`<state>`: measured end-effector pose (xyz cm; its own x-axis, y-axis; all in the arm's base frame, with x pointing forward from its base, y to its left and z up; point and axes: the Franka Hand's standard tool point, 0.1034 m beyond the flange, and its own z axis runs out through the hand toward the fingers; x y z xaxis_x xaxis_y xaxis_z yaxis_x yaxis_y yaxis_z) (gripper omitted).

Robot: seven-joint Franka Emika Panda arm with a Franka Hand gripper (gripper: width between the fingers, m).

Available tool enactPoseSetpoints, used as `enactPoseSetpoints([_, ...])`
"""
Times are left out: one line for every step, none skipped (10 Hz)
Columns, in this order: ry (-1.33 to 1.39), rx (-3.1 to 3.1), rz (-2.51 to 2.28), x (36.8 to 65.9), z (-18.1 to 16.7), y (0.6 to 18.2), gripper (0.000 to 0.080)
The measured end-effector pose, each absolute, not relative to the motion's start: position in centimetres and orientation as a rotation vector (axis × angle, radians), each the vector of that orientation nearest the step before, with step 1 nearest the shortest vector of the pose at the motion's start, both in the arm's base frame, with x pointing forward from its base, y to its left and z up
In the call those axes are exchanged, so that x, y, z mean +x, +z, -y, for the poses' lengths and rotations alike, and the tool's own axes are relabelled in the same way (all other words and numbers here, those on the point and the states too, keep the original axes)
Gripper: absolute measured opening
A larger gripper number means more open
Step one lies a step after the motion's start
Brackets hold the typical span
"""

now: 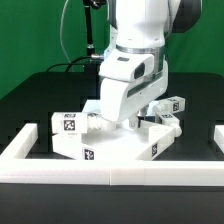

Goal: Assemble one leg

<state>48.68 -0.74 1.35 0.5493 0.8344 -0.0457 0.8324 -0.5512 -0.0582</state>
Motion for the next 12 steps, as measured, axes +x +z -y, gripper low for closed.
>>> enactPoseSetpoints([0.107,-2.733,1.487,48.7,0.7,1.4,0.0059])
enactPoseSetpoints([0.116,-2.708,1.534,48.6,0.6,1.5,0.0059])
enactPoseSetpoints([0.121,-2.664,1.617,48.5,0.3,1.4,0.0059])
enactPoseSetpoints([0.121,-2.592,1.750,48.7,-0.3,1.5,0.0059])
enactPoseSetpoints([0.123,-2.576,1.778,48.8,-0.9,1.6,0.0058])
enactPoseSetpoints([0.124,-2.575,1.779,48.8,-1.0,1.7,0.0057])
enactPoseSetpoints([0.125,-2.577,1.774,48.7,-0.9,1.6,0.0057])
enactPoseSetpoints([0.125,-2.577,1.774,48.7,-0.9,1.6,0.0057])
enactPoseSetpoints([0.125,-2.577,1.774,48.7,-0.9,1.6,0.0057])
enactPoseSetpoints([0.123,-2.575,1.777,48.7,-1.0,1.5,0.0057])
enactPoseSetpoints([0.105,-2.525,1.861,48.9,-1.7,1.4,0.0057])
enactPoseSetpoints([0.080,-2.477,1.943,49.2,-3.0,1.3,0.0057])
